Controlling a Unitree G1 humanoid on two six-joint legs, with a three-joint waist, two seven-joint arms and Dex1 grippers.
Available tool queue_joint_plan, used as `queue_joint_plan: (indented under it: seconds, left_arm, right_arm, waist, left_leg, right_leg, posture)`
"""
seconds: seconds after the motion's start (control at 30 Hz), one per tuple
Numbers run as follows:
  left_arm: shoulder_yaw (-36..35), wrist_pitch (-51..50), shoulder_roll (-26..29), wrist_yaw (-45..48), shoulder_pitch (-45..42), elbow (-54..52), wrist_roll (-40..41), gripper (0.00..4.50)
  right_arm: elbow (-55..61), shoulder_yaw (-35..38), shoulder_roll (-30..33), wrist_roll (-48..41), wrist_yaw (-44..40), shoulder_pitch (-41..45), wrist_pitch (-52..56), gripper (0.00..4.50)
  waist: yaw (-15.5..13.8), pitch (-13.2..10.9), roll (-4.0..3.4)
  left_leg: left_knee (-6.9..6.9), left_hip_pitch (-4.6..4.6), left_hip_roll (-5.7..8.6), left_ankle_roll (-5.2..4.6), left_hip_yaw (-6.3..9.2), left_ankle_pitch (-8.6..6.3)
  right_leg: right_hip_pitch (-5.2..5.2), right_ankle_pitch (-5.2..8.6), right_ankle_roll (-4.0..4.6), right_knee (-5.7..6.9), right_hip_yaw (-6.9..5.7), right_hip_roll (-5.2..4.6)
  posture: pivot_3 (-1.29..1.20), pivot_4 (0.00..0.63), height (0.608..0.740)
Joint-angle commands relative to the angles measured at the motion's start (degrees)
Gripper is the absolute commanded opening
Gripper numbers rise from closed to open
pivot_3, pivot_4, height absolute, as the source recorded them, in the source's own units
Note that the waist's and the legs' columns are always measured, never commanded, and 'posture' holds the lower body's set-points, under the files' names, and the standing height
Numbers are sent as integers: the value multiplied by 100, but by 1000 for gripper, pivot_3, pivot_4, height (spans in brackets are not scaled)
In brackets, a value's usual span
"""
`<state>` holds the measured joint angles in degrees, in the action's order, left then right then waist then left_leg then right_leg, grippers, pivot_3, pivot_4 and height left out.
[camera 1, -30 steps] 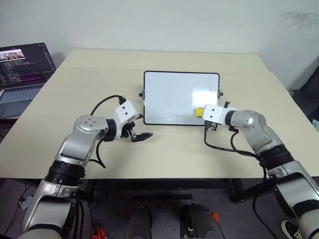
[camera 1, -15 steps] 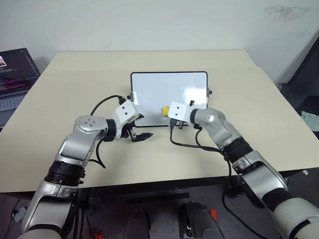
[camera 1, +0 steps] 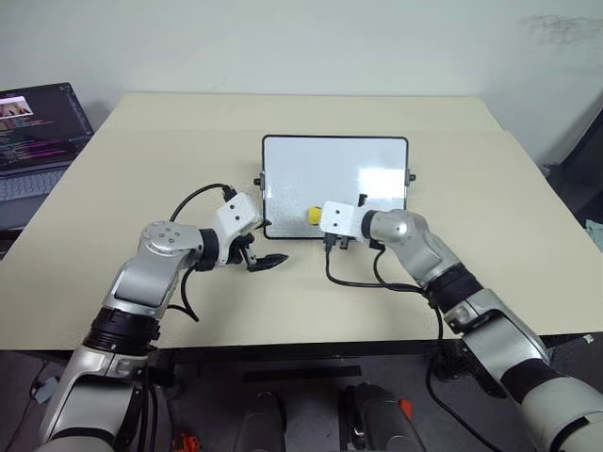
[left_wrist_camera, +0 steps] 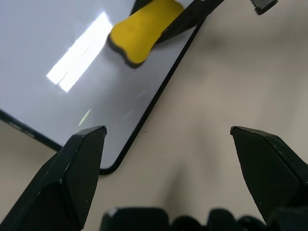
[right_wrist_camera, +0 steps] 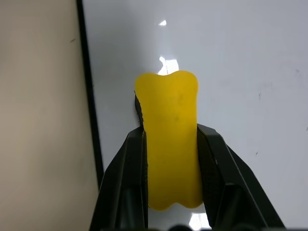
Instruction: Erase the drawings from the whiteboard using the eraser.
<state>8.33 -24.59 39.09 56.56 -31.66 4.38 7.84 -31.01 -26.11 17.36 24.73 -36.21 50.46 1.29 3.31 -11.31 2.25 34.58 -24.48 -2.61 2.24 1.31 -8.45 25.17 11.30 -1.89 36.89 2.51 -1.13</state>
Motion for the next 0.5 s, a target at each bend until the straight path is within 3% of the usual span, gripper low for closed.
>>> queue_joint_plan:
  seconds: [0.03,0.27,0.5]
  left_arm:
    - [-147,40,19,-36,-26,-224,66,4500]
    - [-81,115,-23,38,-248,-24,27,4500]
    - [-51,128,-40,57,-265,-15,10,4500]
  right_arm:
    - [40,121,504,161,-44,-314,231,1018]
    - [396,293,1128,105,-62,-694,350,1018]
    - [375,134,617,89,-5,-445,456,1018]
  waist:
    - [-33,0,0]
    - [-111,0,0]
    - [-6,0,-2]
  left_leg:
    - [2,0,0,0,-2,0]
    - [26,-1,2,36,-3,-22]
    - [22,-22,-12,36,0,-23]
  right_leg:
    - [-2,0,0,0,0,-2]
    - [-9,0,0,-29,-7,-14]
    - [-56,-1,0,-195,-28,-25]
  posture:
    - [0,150,740]
    - [0,150,740]
    - [0,150,740]
